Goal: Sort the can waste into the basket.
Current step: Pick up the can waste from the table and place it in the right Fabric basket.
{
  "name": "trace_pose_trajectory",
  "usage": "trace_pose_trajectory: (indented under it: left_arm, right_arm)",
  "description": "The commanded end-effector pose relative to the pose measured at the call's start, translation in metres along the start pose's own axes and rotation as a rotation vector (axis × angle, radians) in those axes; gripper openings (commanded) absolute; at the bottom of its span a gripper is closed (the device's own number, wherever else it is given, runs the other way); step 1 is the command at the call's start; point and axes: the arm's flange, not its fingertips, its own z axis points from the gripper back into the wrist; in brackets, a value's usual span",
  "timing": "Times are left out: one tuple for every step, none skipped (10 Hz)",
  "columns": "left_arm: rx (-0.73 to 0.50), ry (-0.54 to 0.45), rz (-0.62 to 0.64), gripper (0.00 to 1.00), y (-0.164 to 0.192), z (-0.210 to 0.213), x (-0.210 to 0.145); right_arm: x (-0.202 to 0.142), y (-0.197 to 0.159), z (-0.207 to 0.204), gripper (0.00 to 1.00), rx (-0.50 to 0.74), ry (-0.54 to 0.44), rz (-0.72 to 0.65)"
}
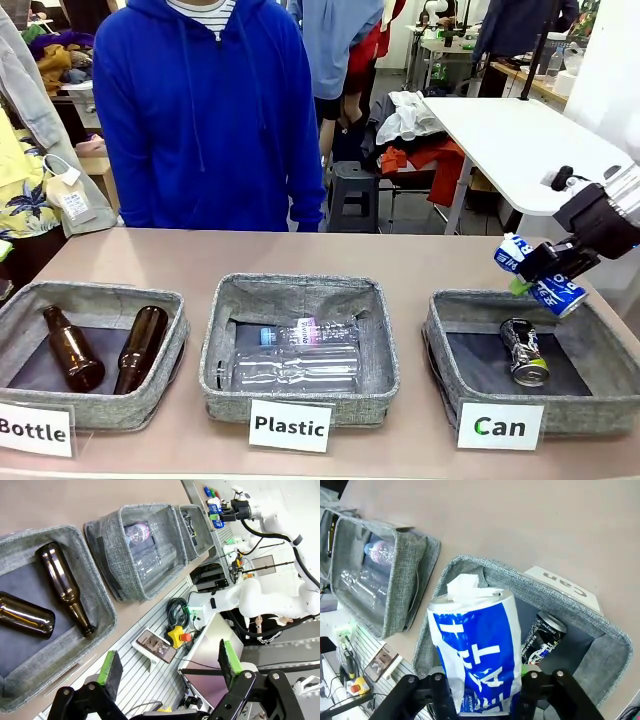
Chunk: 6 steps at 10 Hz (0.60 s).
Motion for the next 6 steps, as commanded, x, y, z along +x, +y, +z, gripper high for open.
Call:
trace_pose_trajectory:
  left_arm:
    - [0.008, 0.011, 0.018, 1.00, -0.0017, 0.0015, 0.0001]
    - [0.008, 0.011, 0.018, 1.00, -0.0017, 0.0015, 0.0001]
    - [0.008, 0.011, 0.018, 1.00, -0.0017, 0.0015, 0.0001]
    - [0.008, 0.011, 0.018, 1.00, -0.0017, 0.0015, 0.0001]
    - [0.008, 0.011, 0.018, 1.00, -0.0017, 0.0015, 0.0001]
    - [0.008, 0.011, 0.018, 1.00, -0.0017, 0.0015, 0.0001]
  right_arm:
    - [0.0026, -0.0001, -0.0061, 1.00, 0.019, -0.024, -0.002]
    - [0.0033, 0.0000, -0.0062, 0.93, 0.031, -0.027, -0.003]
    - [0.0035, 0.0004, -0.0067, 1.00, 0.040, -0.031, -0.007]
    - [0.0035, 0.0016, -0.0071, 1.00, 0.046, -0.030, -0.006]
    - [0.0035, 0.0025, -0.0076, 1.00, 0.062, -0.024, -0.021]
    - [0.0032, 0.0030, -0.0083, 1.00, 0.085, -0.020, -0.043]
